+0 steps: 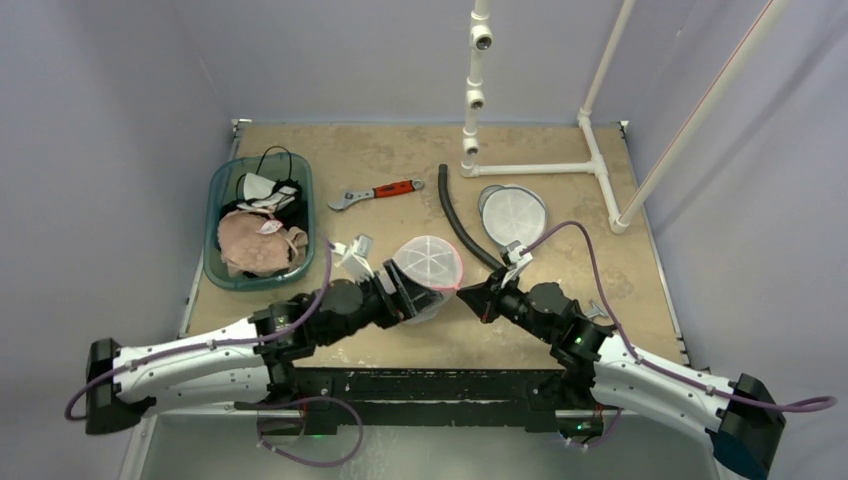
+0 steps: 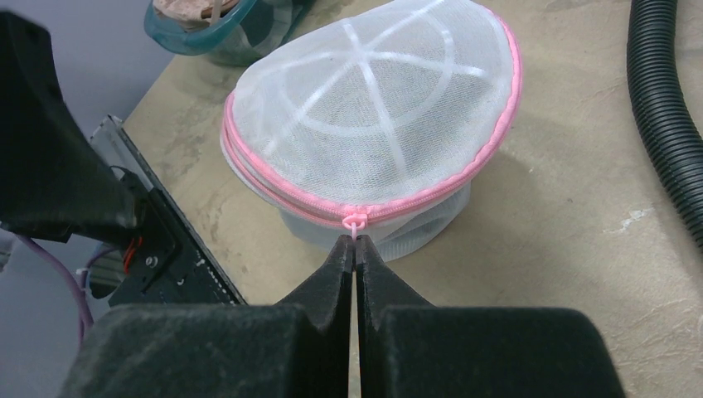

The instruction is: Unzip the laundry bag and remove the bra

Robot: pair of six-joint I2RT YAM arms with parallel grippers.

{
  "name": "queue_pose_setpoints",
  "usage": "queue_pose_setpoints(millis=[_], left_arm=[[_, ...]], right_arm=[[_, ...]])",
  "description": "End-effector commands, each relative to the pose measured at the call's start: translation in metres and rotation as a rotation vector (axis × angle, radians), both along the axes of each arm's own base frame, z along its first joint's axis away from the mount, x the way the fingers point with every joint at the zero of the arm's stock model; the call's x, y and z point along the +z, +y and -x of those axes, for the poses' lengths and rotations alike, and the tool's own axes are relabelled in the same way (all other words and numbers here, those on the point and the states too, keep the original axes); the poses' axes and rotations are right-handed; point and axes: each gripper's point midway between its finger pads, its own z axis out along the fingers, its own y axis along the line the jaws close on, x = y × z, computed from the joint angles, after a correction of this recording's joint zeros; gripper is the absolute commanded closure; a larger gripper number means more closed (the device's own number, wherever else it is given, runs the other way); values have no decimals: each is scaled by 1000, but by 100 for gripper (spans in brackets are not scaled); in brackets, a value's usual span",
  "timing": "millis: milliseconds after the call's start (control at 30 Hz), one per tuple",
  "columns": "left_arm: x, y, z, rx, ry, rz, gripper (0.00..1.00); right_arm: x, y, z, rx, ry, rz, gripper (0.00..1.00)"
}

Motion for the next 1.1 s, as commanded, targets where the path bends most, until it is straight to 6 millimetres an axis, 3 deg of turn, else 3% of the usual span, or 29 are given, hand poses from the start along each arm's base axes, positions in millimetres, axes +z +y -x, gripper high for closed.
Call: queue_pose_setpoints(millis=[0,200,333,500,633,833,1067], left_arm=[[3,-14,2,172,70,127,16],[-22,-46,-6,225,118,92,11],[-25,-38,-28,333,105,102,10],[-38,-30,-57,387,127,67,20],[-49,-32,-68,396,137,28,33],[-52,-37,-73,387,134,26,61],[-30,-26,-83,359,69,24,100]], right_arm=[[11,1,-4,-4,-42,-17,100],[9,1,-4,-5,-39,-18,100],[10,1,-2,7,-41,-22,100],[10,2,0,21,-44,-23,100],[11,2,1,26,-45,-26,100],[14,4,4,45,-49,-35,100],[40,13,3,76,-83,-70,100]])
